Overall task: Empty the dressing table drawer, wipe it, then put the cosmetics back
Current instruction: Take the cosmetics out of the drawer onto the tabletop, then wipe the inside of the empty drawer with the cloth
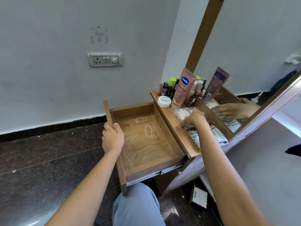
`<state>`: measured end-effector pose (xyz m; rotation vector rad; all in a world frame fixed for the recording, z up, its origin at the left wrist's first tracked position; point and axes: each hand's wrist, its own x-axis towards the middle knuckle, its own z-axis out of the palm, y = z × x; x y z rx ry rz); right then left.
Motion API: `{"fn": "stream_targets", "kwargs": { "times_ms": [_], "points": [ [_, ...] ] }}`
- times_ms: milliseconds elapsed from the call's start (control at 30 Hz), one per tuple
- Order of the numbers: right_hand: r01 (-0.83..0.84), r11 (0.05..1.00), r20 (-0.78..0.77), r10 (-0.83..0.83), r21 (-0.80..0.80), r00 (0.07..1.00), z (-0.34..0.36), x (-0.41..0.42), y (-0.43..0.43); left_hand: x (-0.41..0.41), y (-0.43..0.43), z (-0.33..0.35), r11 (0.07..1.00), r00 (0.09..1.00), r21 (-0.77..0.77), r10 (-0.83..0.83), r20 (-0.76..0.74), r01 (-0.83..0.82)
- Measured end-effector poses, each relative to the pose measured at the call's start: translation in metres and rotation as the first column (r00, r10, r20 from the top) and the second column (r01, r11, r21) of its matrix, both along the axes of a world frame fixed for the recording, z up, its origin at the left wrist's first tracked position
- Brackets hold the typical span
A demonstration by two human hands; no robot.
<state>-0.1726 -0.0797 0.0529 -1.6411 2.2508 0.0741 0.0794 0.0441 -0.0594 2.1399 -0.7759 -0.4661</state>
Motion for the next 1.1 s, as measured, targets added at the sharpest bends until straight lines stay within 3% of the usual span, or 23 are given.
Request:
{"fn": "stream_targets", "kwargs": {
  "times_ms": [267, 367, 433, 533, 633, 767, 933, 1033, 1100],
  "points": [
    [0.013, 0.997, 0.102, -0.006, -0.07, 0.995, 0.0, -0.004, 0.009, -0.001, 0.001, 0.001, 1.0, 1.0, 0.009, -0.007, -0.003, 0.007],
    [0.022, 0.939, 0.189, 0.046, -0.343, 0.981, 0.005, -0.01, 0.032, -0.001, 0.001, 0.001, 1.0, 1.0, 0.009, -0.006, 0.0, 0.006],
    [0.056, 0.87, 0.155, 0.024, -0.49, 0.988, 0.003, -0.016, 0.056, 0.0, 0.0, 0.001, 1.0, 1.0, 0.011, -0.001, -0.002, 0.001],
    [0.058, 0.924, -0.044, -0.08, -0.378, 0.996, -0.012, -0.017, 0.082, -0.001, 0.0, 0.001, 1.0, 1.0, 0.008, 0.001, -0.01, -0.001],
    [0.071, 0.968, -0.047, -0.085, -0.242, 0.995, -0.03, -0.018, 0.091, -0.001, 0.001, 0.001, 1.0, 1.0, -0.001, -0.001, -0.013, 0.001],
    [0.016, 0.932, -0.101, -0.056, -0.361, 0.993, -0.037, -0.022, 0.095, 0.0, 0.002, 0.002, 1.0, 1.0, -0.008, -0.002, -0.018, 0.002],
    [-0.076, 0.93, -0.217, -0.004, -0.359, 0.976, -0.03, -0.015, 0.1, -0.002, 0.003, 0.003, 1.0, 1.0, -0.007, 0.0, -0.028, 0.0],
    [0.08, 0.889, -0.026, -0.102, -0.45, 0.994, -0.008, -0.018, 0.111, -0.001, 0.003, 0.003, 1.0, 1.0, -0.017, 0.001, -0.027, -0.001],
    [0.206, 0.798, 0.185, -0.121, -0.566, 0.975, 0.012, -0.017, 0.13, -0.001, 0.002, 0.003, 1.0, 0.999, -0.017, 0.002, -0.041, -0.003]
  ]
}}
